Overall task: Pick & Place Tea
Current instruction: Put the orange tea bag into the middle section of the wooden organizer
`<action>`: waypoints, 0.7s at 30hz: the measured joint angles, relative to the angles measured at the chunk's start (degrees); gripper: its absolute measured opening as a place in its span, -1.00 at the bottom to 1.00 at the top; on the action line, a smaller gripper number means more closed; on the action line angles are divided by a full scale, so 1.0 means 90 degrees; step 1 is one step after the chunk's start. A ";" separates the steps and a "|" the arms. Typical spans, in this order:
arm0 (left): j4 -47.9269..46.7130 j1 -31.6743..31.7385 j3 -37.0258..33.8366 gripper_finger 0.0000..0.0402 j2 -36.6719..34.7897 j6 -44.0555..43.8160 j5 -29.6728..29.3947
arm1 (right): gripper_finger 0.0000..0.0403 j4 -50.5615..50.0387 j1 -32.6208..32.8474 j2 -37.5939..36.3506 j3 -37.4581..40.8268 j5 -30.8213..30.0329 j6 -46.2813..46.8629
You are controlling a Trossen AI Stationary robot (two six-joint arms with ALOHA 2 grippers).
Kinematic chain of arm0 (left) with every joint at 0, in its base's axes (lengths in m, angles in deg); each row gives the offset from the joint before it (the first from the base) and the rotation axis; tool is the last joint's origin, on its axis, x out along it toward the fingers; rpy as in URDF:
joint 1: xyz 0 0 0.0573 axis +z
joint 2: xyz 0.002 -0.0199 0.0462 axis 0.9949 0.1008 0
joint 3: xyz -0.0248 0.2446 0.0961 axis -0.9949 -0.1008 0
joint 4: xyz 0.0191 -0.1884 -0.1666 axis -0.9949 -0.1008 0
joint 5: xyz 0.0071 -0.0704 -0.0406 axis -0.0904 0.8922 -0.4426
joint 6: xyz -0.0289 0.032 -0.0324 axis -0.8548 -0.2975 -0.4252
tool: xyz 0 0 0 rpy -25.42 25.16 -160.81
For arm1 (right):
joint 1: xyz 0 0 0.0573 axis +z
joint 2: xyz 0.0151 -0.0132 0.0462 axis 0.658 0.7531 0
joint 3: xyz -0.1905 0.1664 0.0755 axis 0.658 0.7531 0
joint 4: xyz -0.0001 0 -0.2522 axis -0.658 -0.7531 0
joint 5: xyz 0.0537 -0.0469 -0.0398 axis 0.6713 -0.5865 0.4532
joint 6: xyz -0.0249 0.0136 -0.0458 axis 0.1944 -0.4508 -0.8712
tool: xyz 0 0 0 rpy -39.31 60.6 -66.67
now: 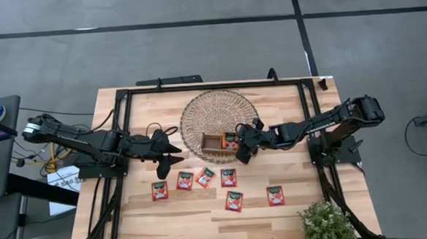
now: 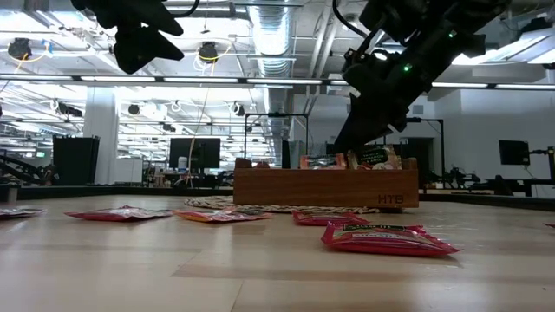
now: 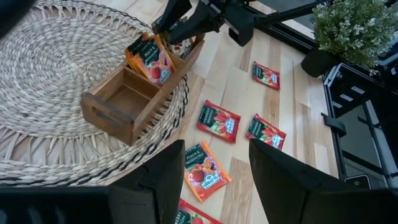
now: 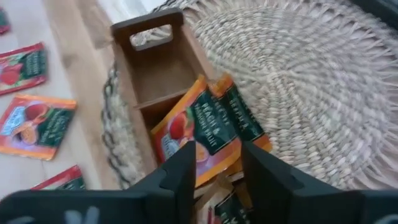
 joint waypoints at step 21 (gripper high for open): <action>0.0977 -0.0001 0.0007 -0.14 0.1217 -0.0573 0.0471 | -0.56 -0.4296 0.0479 -0.3398 -0.0649 0.0335 0.0168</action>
